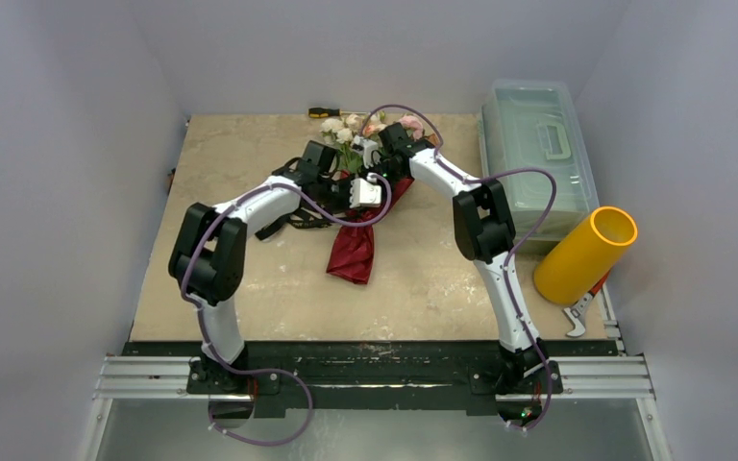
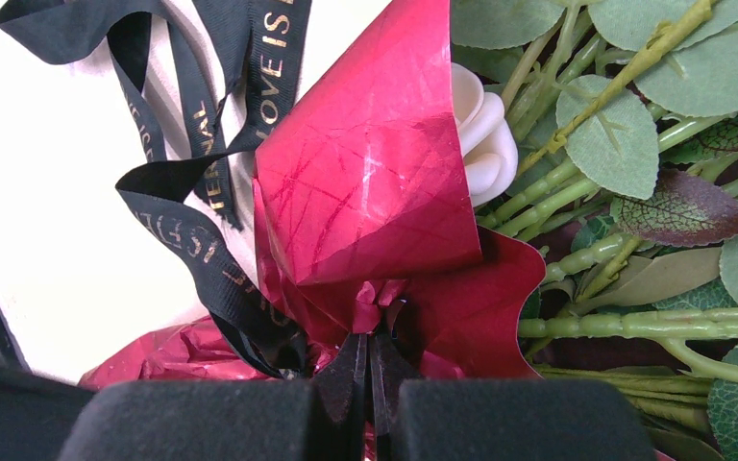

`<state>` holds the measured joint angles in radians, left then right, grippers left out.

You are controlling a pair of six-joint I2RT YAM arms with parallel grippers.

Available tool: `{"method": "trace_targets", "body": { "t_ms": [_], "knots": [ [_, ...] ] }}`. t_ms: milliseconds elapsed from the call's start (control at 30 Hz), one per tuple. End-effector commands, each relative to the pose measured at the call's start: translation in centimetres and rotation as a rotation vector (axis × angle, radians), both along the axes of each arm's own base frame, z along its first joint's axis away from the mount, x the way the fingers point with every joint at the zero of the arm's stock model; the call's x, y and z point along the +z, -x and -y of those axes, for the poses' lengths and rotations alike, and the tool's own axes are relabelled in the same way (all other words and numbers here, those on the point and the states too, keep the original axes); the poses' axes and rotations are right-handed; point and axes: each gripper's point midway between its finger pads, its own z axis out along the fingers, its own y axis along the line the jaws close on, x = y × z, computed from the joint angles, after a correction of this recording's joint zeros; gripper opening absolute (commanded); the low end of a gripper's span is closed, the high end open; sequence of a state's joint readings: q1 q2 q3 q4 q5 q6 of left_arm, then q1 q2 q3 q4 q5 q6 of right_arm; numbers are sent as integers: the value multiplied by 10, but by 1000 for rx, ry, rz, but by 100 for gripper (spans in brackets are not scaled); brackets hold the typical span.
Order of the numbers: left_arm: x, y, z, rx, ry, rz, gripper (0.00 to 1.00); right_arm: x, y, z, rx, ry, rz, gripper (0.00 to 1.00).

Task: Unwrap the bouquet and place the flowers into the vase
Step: Untie the ribbon from the wrapping paper.

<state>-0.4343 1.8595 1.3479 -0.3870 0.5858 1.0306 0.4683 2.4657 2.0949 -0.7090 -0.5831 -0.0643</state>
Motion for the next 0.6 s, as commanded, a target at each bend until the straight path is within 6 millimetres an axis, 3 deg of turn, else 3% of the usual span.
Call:
{"method": "trace_targets", "body": {
  "t_ms": [0,333,367,467,567],
  "knots": [
    [-14,-14,8,30,3,0,19,-68,7,47,-37,215,-60,0],
    [-58,-12,2,48,-75,-34,29,-67,5,47,-43,216,-55,0],
    [-62,-12,2,54,-85,-35,26,-67,5,47,-43,216,-55,0],
    [-62,-19,0,114,-86,-43,1,-69,4,48,-45,225,-52,0],
    [-46,-28,-6,224,-33,-64,0,-73,3,52,-46,248,-43,0]
  ]
}}
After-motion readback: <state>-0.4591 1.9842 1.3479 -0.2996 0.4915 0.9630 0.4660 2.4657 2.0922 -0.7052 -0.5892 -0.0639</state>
